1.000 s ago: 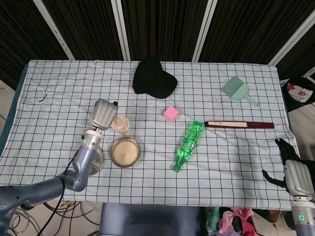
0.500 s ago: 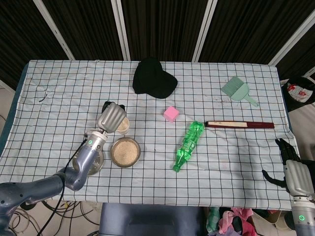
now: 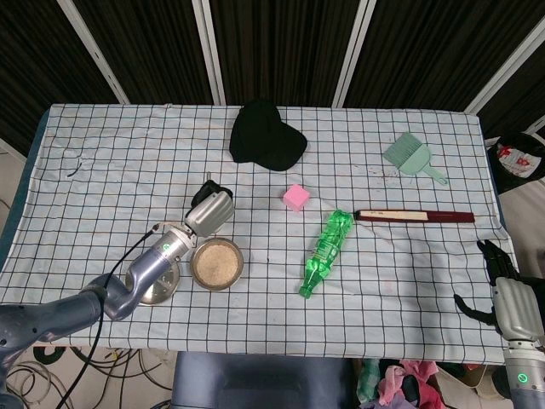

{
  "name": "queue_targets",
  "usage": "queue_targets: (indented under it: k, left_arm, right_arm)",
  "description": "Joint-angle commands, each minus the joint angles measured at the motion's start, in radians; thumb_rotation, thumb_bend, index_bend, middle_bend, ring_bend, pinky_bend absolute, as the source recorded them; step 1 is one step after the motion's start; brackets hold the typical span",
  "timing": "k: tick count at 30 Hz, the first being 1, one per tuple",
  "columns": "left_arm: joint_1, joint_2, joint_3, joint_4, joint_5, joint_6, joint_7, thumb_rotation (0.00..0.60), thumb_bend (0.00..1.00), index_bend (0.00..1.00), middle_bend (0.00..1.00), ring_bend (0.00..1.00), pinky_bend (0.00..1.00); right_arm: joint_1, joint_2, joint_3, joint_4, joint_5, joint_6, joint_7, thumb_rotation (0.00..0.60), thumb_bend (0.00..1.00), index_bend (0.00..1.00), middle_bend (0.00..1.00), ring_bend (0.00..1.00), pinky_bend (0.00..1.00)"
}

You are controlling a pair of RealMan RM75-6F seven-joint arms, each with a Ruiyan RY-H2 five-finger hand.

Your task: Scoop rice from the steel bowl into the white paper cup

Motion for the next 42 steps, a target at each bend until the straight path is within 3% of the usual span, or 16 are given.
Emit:
queue_targets:
  k: [1, 11, 24, 31, 37, 42]
  left_arm:
    - [-0.002, 0.008, -0.002, -0.011, 0.006, -0.007, 0.012, 0.600, 0.48, 0.79, 1.00, 1.00, 1.00]
    - [0.009, 0.030, -0.003, -0.035, 0.023, -0.015, 0.046, 0.600, 0.48, 0.79, 1.00, 1.00, 1.00]
    - [0.060, 0.048, -0.057, -0.106, -0.036, 0.031, 0.034, 0.600, 0.48, 0.79, 1.00, 1.00, 1.00]
    - [0.152, 0.073, -0.118, -0.255, -0.146, 0.127, -0.046, 0.600, 0.48, 0.79, 1.00, 1.00, 1.00]
    - [0.230, 0.137, -0.117, -0.406, -0.205, 0.186, -0.105, 0.600, 0.48, 0.79, 1.00, 1.00, 1.00]
    - [0.296, 0.199, -0.079, -0.501, -0.234, 0.207, -0.161, 0.600, 0.48, 0.78, 1.00, 1.00, 1.00]
  right_arm:
    - [0.000, 0.000, 0.001, -0.001, 0.001, 0.000, 0.002, 0.600, 0.21, 0.00, 0.00, 0.00, 0.17]
    - [-0.001, 0.002, 0.001, -0.004, 0.001, 0.000, 0.006, 0.600, 0.21, 0.00, 0.00, 0.00, 0.17]
    - [-0.002, 0.002, 0.000, -0.003, -0.003, 0.000, 0.009, 0.600, 0.21, 0.00, 0.00, 0.00, 0.17]
    - [-0.003, 0.001, 0.001, 0.000, -0.008, 0.005, 0.015, 0.600, 0.21, 0.00, 0.00, 0.00, 0.17]
    - [-0.002, -0.001, -0.001, 0.002, -0.011, 0.005, 0.014, 0.600, 0.21, 0.00, 0.00, 0.00, 0.17]
    - [-0.003, -0.002, -0.001, 0.002, -0.012, 0.005, 0.013, 0.600, 0.21, 0.00, 0.00, 0.00, 0.17]
